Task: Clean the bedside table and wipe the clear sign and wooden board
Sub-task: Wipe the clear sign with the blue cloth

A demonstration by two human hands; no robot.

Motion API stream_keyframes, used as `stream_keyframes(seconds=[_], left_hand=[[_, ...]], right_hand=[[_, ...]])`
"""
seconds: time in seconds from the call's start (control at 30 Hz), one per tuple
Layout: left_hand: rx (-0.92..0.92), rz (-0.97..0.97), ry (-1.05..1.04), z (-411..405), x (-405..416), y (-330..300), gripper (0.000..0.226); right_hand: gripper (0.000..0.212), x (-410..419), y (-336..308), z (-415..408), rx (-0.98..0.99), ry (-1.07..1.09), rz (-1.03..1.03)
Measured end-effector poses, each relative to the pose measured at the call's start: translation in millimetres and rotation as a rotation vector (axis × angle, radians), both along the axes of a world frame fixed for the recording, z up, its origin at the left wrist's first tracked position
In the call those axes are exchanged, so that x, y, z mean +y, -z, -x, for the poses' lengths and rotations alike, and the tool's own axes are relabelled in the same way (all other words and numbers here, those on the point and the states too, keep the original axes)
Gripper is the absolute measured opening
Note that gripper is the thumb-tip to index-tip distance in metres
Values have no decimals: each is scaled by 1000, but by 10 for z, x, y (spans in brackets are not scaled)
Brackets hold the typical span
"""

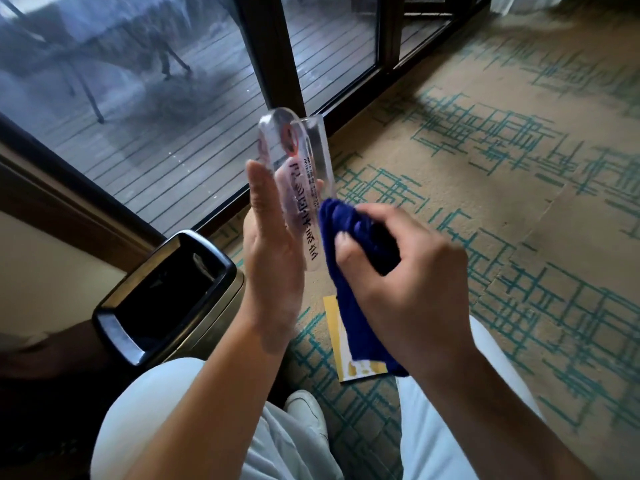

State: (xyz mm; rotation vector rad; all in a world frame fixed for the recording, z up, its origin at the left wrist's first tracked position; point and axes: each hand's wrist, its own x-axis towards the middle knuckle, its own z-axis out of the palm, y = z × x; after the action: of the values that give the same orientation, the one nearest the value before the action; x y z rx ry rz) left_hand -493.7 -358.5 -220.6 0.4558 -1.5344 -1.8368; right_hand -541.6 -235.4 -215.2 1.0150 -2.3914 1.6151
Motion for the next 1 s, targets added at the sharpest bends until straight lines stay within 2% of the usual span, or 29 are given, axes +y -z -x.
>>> stream_keyframes(seconds=[0.07,0.13,0.2,0.3,0.33,0.4,0.47,0.57,0.67,0.77,0.87,0.93,1.0], left_hand=[[-198,355,-120,9,1,47,90],[-368,664,-218,6,32,79,90],[-376,773,-208,12,60,105,95],[-362,796,-133,37,134,137,93],[-352,771,-97,45,147,140,91],[-310,627,-12,31,133,116,75],[-320,468,94,-15,28,79,59],[-417,409,186,-77,-70,49,65],[-509,384,263,-70,-14,59,63],[-538,403,248,-74,-34,76,61],[-637,646,128,-86,-69,71,54],[-681,759,85,-81,-63,54,60],[-659,785,76,-78,-55,52,67]], right_hand=[[21,-26,-153,101,-141,-33,88],[28,-62,-235,174,-320,-114,125],[33,-80,-222,230,-369,-137,106],[28,-75,-132,271,-305,-53,93],[24,-63,-101,301,-300,-18,101],[30,-20,-67,382,-324,30,101],[33,46,-33,493,-421,32,151],[24,116,-9,577,-615,-32,291],[24,135,33,576,-677,-97,360],[35,127,82,585,-549,-11,292],[27,196,64,692,-265,153,231],[29,231,-5,755,-102,143,168],[29,202,-69,768,53,105,61]])
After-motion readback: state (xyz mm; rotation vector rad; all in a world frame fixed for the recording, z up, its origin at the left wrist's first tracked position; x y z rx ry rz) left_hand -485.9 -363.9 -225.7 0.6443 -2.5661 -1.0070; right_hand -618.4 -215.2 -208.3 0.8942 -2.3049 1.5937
